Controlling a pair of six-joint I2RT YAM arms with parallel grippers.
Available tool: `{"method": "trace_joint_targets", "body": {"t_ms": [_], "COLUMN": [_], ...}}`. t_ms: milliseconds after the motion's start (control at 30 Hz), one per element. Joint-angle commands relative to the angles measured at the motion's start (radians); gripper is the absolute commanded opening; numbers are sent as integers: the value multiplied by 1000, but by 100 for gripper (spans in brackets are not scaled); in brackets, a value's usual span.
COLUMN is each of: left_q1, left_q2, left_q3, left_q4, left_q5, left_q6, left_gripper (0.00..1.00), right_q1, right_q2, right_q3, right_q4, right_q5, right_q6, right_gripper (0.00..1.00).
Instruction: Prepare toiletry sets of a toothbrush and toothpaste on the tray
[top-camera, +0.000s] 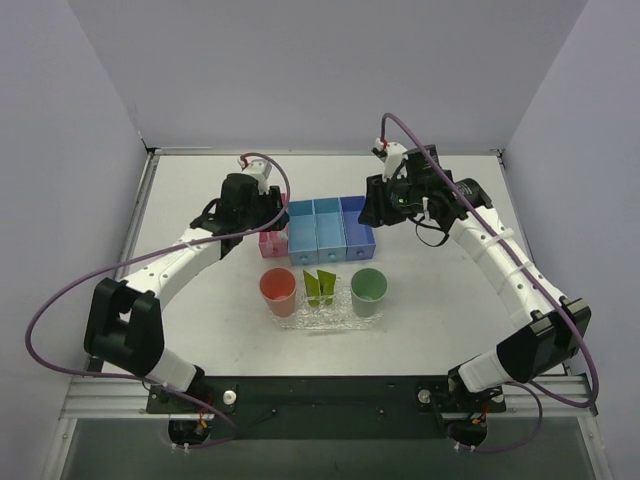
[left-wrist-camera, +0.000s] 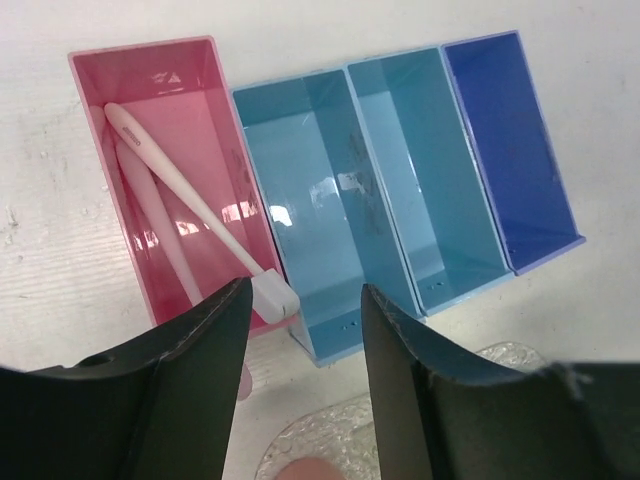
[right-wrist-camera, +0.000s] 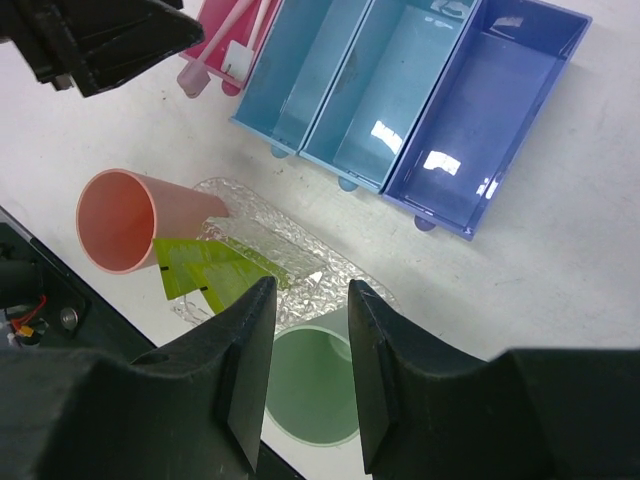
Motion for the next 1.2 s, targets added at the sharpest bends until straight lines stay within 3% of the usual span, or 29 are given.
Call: {"method": "trace_joint_targets", "body": {"t_ms": [0,667,1167], "left_q1": [-2,3,4], "left_q2": [66,212,213], "left_q3": [57,75,75], "left_q4": [-30,-26,-38], "left_q5": [-49,-14,-11], "left_q6": [-61,-158,-180], "left_gripper": [57,56,38], "right_q1": [-3,-6,-6], "right_q2": [-32,-46,-38], "right_q3": [-28,-61,-59], "right_q4": [41,72,83], "right_q5": [-40,-60,-73], "right_q6": [7,17,24], "right_gripper": [31,31,31]}}
